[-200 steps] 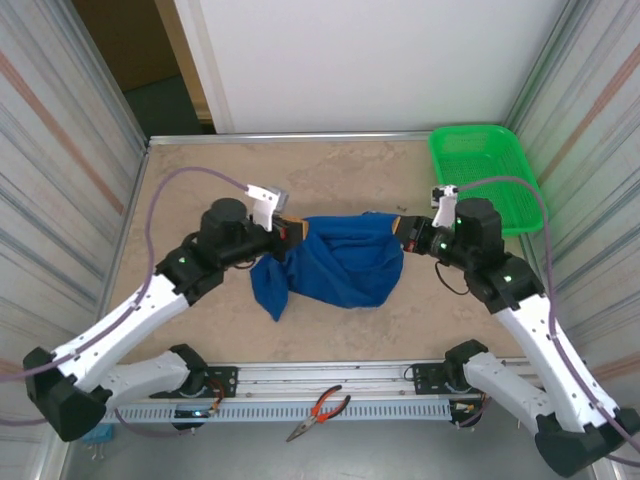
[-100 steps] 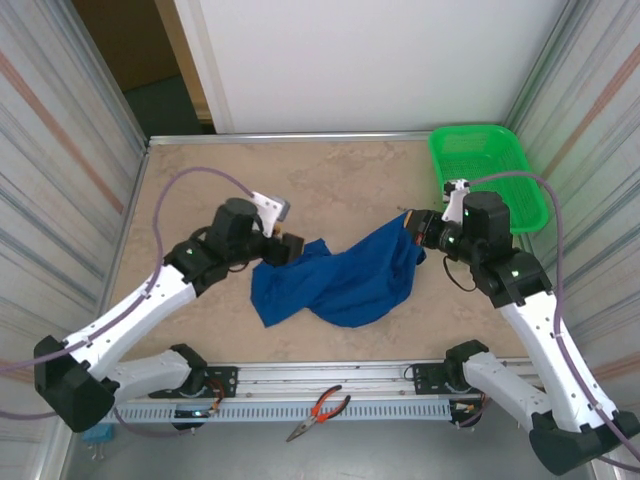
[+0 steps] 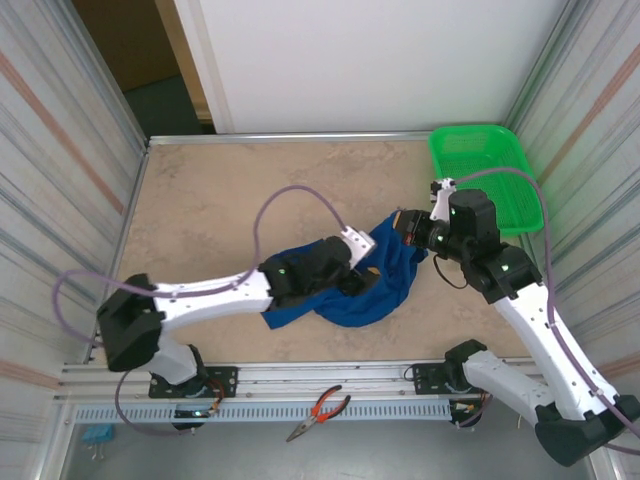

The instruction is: Fold the inside-out t-shirt

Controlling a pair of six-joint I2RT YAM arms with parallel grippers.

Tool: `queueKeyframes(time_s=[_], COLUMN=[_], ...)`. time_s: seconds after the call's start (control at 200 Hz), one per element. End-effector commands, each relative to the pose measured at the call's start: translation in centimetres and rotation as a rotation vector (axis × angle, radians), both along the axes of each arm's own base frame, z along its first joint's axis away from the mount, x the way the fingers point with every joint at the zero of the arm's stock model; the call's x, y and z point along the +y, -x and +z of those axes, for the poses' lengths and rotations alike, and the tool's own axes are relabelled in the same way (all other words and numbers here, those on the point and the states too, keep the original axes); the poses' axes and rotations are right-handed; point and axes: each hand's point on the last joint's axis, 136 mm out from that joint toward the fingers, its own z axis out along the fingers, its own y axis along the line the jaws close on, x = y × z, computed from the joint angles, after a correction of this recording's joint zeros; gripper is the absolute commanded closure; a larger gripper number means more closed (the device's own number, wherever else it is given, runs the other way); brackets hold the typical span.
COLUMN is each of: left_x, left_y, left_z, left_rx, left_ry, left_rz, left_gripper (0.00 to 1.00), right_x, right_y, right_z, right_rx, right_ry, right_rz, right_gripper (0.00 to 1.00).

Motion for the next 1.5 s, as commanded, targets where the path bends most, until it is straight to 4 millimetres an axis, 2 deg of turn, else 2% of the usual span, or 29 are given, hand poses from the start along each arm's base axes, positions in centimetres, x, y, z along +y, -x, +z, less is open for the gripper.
queueKeyframes(time_s=[0.0,0.16,0.235,0.431,0.521,0.621,0.701,0.812,0.937,1.022,1.107,1.292,1.353,1.403,1.453,1.493], left_x=[-1.7,-2.7,-2.8,-1.3,-0.8,-1.3,-1.6,-0.9,0.3,0.3,-0.5,-3.2,-3.8,-4.1,-4.0,-3.8], left_y=[-2.3,-3.3,-2.9,-0.6,-0.3,-0.7,-1.4,-2.5,-4.0,-4.7,-5.0,-4.4,-4.3,-4.3,-4.3,-4.1], left_z=[3.3,3.5,3.9,5.1,5.4,5.2,4.7,3.7,1.7,0.4,-0.8,-2.7,-3.1,-3.0,-2.2,-1.1], left_rx=[-0.104,-0.105,-0.101,-0.126,-0.139,-0.149,-0.137,-0.115,-0.056,-0.026,0.011,0.101,0.134,0.169,0.206,0.241], left_ry=[0.103,0.146,0.187,0.254,0.264,0.248,0.232,0.236,0.238,0.226,0.219,0.233,0.247,0.277,0.328,0.384], left_rz=[0.071,0.105,0.109,0.153,0.177,0.182,0.194,0.241,0.282,0.272,0.236,0.117,0.084,0.038,-0.012,-0.067], left_gripper=[0.17,0.17,0.17,0.16,0.16,0.16,0.16,0.17,0.21,0.22,0.20,0.18,0.23,0.35,0.56,0.72], right_x=[0.4,0.9,0.9,0.8,1.2,1.4,1.5,1.3,1.3,1.5,1.7,2.3,2.3,2.1,1.5,1.3], right_y=[-0.4,-0.3,-0.4,-0.7,-0.9,-0.9,-0.9,-0.8,-0.8,-0.8,-1.0,-1.8,-2.1,-2.5,-2.9,-3.9], right_z=[1.1,1.1,1.2,1.3,1.4,1.7,1.9,1.9,2.0,2.3,2.3,2.1,2.2,2.1,2.1,1.0], right_rx=[-0.034,-0.038,-0.040,-0.044,-0.042,-0.048,-0.050,-0.054,-0.056,-0.059,-0.057,-0.051,-0.052,-0.050,-0.052,-0.021], right_ry=[-0.021,-0.024,-0.019,-0.008,-0.009,-0.017,-0.019,-0.015,-0.019,-0.032,-0.037,-0.052,-0.055,-0.057,-0.057,-0.046], right_rz=[-0.013,-0.002,-0.005,-0.011,0.000,0.005,0.008,0.001,0.003,0.007,0.010,0.007,0.002,-0.010,-0.030,-0.048], right_gripper=[1.00,1.00,1.00,1.00,1.00,1.00,1.00,1.00,1.00,1.00,1.00,1.00,1.00,1.00,1.00,1.00])
